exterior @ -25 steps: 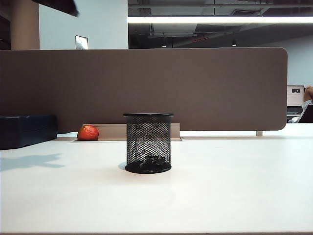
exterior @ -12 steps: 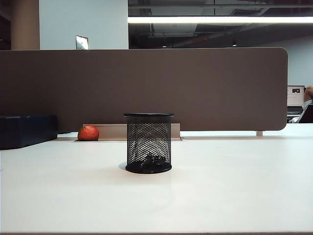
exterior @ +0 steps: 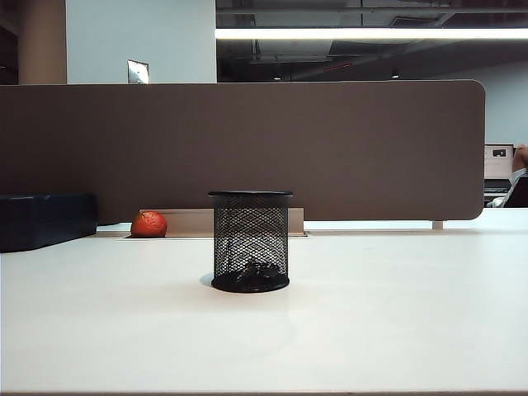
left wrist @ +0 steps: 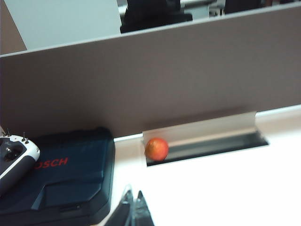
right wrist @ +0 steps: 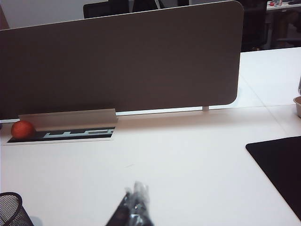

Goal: Pick up a bunch of keys from the table, then put them into the black basket.

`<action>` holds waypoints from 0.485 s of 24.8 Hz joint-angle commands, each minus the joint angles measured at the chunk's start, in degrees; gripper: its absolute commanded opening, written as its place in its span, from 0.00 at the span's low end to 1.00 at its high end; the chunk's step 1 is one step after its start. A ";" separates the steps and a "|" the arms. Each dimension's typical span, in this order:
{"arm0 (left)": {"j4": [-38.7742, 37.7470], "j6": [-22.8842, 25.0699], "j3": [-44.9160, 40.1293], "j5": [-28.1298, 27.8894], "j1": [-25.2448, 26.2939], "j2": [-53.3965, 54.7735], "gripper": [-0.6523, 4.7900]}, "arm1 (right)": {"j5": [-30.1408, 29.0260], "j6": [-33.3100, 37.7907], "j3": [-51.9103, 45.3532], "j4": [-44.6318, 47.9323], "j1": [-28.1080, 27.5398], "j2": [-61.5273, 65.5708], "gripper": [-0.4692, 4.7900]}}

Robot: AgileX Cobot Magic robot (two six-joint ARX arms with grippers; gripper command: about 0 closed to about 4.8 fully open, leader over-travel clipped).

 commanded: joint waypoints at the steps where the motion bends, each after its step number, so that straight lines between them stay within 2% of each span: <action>1: 0.39 -1.03 -3.17 -0.02 -0.02 -3.50 0.11 | 0.48 0.04 0.24 0.92 0.04 -0.13 0.07; 3: 0.59 -1.16 -6.36 0.00 -0.02 -6.62 0.11 | 0.50 0.04 0.24 0.94 0.04 -0.13 0.07; 8: 0.46 -1.88 -19.15 -0.02 -0.02 -22.29 0.11 | 0.31 0.02 0.17 0.94 0.04 -0.15 0.07; 12: 0.44 -1.86 -24.06 0.00 -0.02 -30.86 0.11 | 0.28 0.02 -0.09 1.01 0.04 -0.26 0.07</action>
